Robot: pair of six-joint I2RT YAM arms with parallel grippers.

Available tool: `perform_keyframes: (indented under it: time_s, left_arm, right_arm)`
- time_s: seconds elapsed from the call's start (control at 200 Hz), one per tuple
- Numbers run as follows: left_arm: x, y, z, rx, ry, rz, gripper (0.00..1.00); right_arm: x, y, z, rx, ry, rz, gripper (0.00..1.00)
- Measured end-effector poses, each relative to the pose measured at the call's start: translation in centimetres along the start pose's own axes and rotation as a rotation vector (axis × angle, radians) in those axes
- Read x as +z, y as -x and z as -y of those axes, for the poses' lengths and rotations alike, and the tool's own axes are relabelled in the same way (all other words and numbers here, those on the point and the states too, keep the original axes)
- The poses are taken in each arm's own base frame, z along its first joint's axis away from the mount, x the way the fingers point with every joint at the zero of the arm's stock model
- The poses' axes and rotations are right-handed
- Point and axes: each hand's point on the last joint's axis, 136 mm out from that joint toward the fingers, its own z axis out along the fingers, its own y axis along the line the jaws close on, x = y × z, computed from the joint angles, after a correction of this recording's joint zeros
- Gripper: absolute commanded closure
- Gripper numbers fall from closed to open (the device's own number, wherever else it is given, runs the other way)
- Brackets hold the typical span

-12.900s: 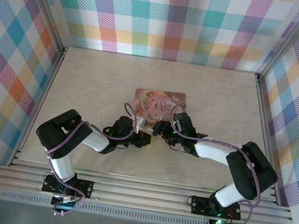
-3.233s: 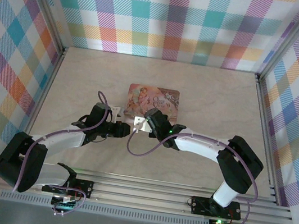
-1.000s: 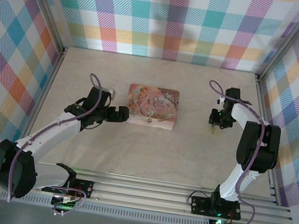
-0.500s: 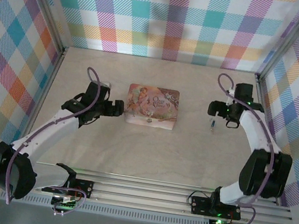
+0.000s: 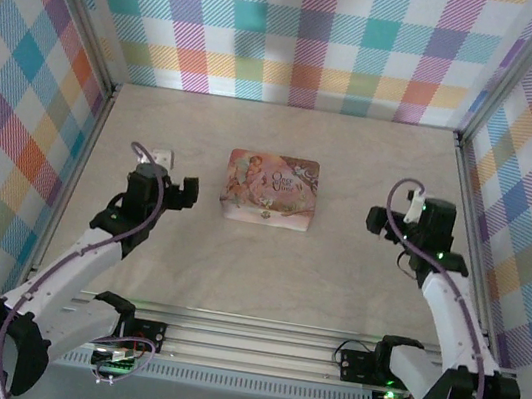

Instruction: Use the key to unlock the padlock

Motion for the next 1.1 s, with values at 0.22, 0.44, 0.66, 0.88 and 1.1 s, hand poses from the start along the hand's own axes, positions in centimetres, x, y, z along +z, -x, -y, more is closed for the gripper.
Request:
perform_keyframes:
  time_s: [0.22, 0.44, 0.66, 0.88, 1.1]
  left_arm:
    - [2.5, -3.4, -0.8, 0.063, 0.048, 0.031, 0.0]
    - [4.8, -6.3, -2.2, 0.133, 0.134, 0.057, 0.0]
    - [6.0, -5.8, -2.0, 0.159, 0.14, 0.12, 0.0]
    - [6.6, -5.0, -1.9, 0.13, 0.124, 0.188, 0.0]
    - [7.4, -5.0, -2.5, 0.105, 0.126, 0.204, 0.0]
  right_arm:
    - [2.0, -3.1, 0.8, -0.007, 0.007, 0.053, 0.0]
    - [3.7, -1.7, 1.2, -0.03, 0.004, 0.161, 0.0]
    - [5.0, -2.0, 2.1, -0.06, -0.031, 0.217, 0.0]
    - [5.7, -1.1, 2.5, -0.079, -0.046, 0.297, 0.0]
    - [7.0, -0.5, 2.7, -0.093, -0.046, 0.346, 0.0]
